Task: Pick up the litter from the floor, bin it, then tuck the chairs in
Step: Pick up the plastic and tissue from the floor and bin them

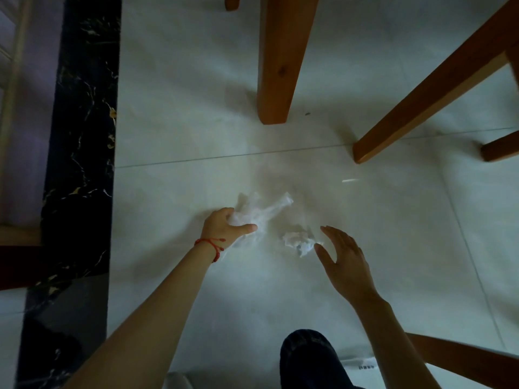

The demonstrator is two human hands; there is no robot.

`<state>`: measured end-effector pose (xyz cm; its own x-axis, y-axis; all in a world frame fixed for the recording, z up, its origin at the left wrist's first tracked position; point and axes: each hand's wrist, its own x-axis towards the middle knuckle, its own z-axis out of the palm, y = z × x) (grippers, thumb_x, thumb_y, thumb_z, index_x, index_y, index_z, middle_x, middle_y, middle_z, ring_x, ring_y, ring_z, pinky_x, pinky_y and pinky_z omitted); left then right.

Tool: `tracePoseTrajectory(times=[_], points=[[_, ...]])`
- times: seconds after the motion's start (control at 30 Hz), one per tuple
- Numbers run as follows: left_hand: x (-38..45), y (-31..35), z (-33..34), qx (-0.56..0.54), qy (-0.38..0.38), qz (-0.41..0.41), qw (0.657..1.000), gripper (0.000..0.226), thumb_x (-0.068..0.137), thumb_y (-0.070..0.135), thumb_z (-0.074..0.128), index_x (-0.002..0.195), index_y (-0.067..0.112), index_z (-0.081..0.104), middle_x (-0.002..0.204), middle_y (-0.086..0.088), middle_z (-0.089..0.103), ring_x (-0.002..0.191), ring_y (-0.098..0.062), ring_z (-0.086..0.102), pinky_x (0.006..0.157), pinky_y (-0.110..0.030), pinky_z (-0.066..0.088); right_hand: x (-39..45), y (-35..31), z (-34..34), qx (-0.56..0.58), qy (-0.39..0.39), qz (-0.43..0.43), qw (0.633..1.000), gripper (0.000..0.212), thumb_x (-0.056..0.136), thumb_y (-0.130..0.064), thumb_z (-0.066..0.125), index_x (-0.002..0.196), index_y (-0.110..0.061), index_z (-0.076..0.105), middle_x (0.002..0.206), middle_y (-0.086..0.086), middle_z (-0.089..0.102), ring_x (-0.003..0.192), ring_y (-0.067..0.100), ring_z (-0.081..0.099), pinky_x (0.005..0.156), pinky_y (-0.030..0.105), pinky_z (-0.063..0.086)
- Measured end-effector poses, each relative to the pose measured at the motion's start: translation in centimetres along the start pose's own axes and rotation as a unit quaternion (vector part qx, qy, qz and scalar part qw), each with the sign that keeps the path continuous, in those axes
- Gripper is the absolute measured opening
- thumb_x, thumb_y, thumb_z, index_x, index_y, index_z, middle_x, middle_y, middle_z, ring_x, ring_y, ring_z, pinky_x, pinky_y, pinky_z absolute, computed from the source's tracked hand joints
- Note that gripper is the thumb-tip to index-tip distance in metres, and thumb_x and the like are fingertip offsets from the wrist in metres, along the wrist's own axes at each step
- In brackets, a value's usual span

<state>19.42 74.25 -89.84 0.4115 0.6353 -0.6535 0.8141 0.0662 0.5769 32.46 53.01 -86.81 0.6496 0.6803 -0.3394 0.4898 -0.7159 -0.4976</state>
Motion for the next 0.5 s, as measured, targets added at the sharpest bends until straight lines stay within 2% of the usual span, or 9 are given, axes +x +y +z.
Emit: tracePoseTrajectory(times=[0.1,0.17,0.3,0.43,0.5], points=[[0.4,-0.2,0.5,-0.013,0.018,-0.007,1.000,0.053,0.067,0.034,0.079,0.105,0.002,0.061,0.108,-0.010,0.063,0.107,-0.028,0.056,0.081,-0.027,0.040,0.3,0.2,0.7,0.010,0.001,-0.004,1.000,0.044,0.091,-0.029,0.052,0.132,-0.013,0.047,0.136,0.007,0.052,0.125,0.024,0.046,0.102,0.033,0.034],[0.4,-0.4,0.8,-0.022,0.016,-0.010,1.000,0.045,0.067,0.032,0.079,0.095,0.001,0.065,0.101,-0.015,0.067,0.099,-0.030,0.061,0.076,-0.029,0.043,0.2,0.1,0.8,0.025,0.005,-0.001,1.000,0.043,0.091,-0.028,0.053,0.131,-0.012,0.048,0.135,0.008,0.052,0.125,0.024,0.047,0.102,0.034,0.035],[0.3,-1.1,1.1,-0.102,0.041,-0.051,0.993,0.040,0.067,0.027,0.079,0.095,0.002,0.066,0.094,-0.017,0.068,0.087,-0.027,0.063,0.079,-0.031,0.048,0.5,0.0,1.3,0.054,0.013,0.003,0.998,0.043,0.091,-0.027,0.054,0.130,-0.011,0.049,0.134,0.008,0.053,0.123,0.025,0.049,0.100,0.030,0.034],[-0.5,-1.5,1.3,-0.189,0.057,-0.075,0.977,0.064,0.047,0.042,0.079,0.094,0.001,0.067,0.073,-0.009,0.064,0.066,-0.022,0.058,0.074,-0.034,0.053,1.2,0.1,2.0,0.093,0.024,0.027,0.995,0.043,0.090,-0.026,0.056,0.130,-0.012,0.050,0.133,0.007,0.053,0.122,0.024,0.049,0.096,0.024,0.033],[-0.9,-1.8,1.5,-0.213,0.068,-0.081,0.971,0.046,0.058,0.031,0.081,0.090,0.001,0.067,0.062,-0.003,0.060,0.056,-0.017,0.055,0.061,-0.024,0.051,1.4,0.1,2.4,0.121,0.029,0.047,0.991,0.043,0.088,-0.024,0.059,0.129,-0.013,0.051,0.132,0.007,0.054,0.120,0.024,0.050,0.095,0.024,0.034]])
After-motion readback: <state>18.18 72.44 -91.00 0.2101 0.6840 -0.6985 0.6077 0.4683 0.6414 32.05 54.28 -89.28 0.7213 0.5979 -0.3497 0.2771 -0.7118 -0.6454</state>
